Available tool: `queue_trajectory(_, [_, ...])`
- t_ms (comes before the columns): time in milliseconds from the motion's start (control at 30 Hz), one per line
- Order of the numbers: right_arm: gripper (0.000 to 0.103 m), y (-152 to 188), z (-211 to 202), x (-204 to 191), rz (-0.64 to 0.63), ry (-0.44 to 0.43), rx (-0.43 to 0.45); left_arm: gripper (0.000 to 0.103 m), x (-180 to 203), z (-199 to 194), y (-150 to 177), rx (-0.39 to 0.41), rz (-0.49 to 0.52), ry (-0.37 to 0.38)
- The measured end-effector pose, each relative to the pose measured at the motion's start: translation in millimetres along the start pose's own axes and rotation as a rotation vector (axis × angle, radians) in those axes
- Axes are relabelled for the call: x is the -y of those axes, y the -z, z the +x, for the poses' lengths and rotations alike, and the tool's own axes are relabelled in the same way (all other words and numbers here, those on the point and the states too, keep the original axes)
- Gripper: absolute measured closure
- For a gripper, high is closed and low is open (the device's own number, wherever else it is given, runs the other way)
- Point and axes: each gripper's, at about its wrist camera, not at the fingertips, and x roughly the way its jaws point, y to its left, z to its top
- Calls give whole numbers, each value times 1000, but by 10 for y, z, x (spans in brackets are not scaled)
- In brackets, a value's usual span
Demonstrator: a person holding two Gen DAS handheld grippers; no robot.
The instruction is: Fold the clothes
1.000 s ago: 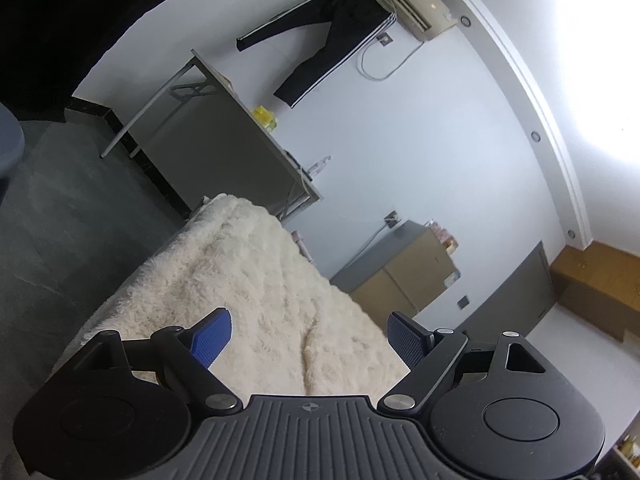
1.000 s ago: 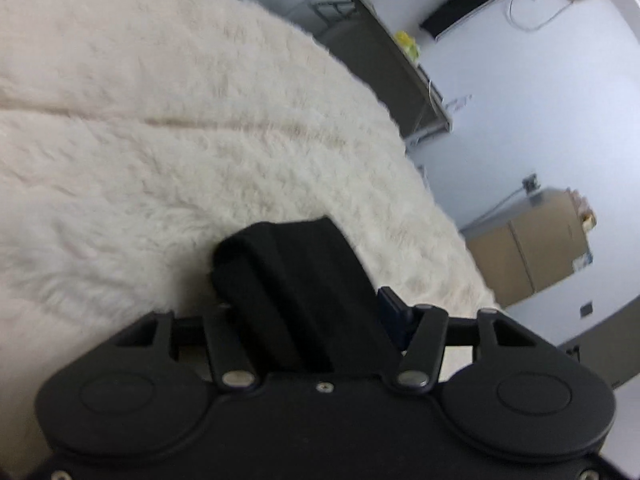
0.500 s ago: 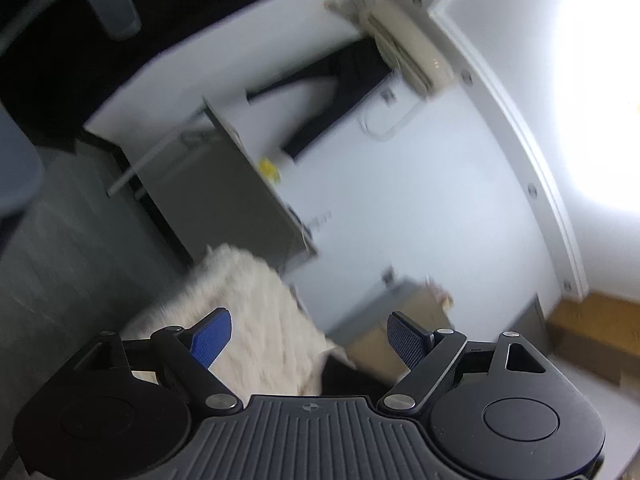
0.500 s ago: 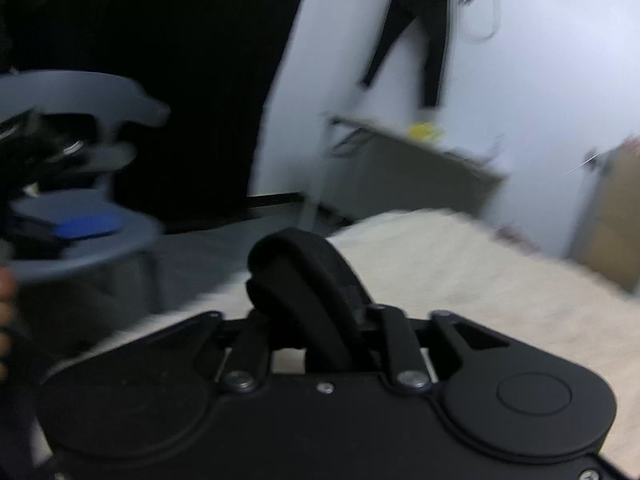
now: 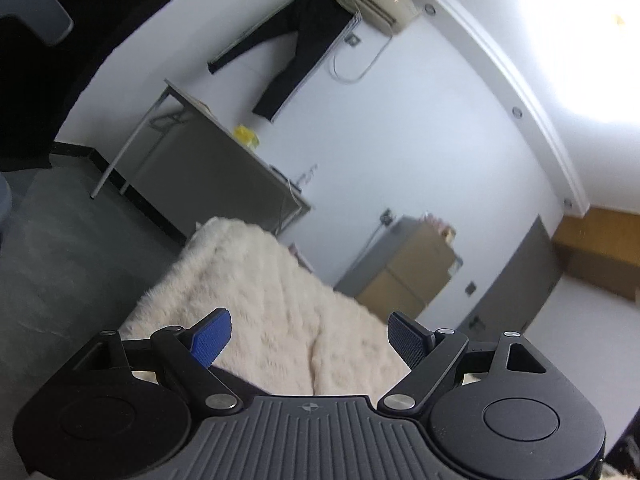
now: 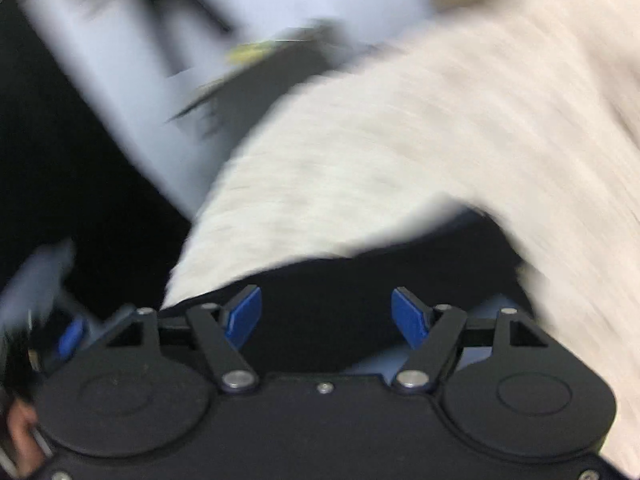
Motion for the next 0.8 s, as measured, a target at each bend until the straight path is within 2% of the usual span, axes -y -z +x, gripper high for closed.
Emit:
queue_trajectory(67, [36,62,-7,331,145,-15,-9,21,-25,1,8,3,-17,-9])
queue_trajectory(133, [38,158,58,502,245,-82,-10,21,-49,-18,12,10,-33,-14])
queue_trajectory(233, [38,204,225,559,297,-111,-1,21,-55,-69,30,15,-45,-19])
queue_trajectory(400, [39,202,394,636,332,-164,133,21,-64,-97,25,26,-53,-28])
queue_trajectory(500, [56,108,525,601,303,-152,167,21,-61,-115,29,21,-52,-29])
queue_trajectory(600, [56,52,674,578,246,-115,154,21,-51,-110,29,11,-48,-29])
queue_trajectory(667, [64,51,737,617,246,-57,126,21,-49,-97,25,3,-45,-29])
queue_trajectory(700, [71,61,715,634,284,-44,118,21,-49,-85,24,1,-45,-30])
queue_trajectory(800, [61,109,567,652,412,-23,101,21,-50,-51,20,-8,-42,-34])
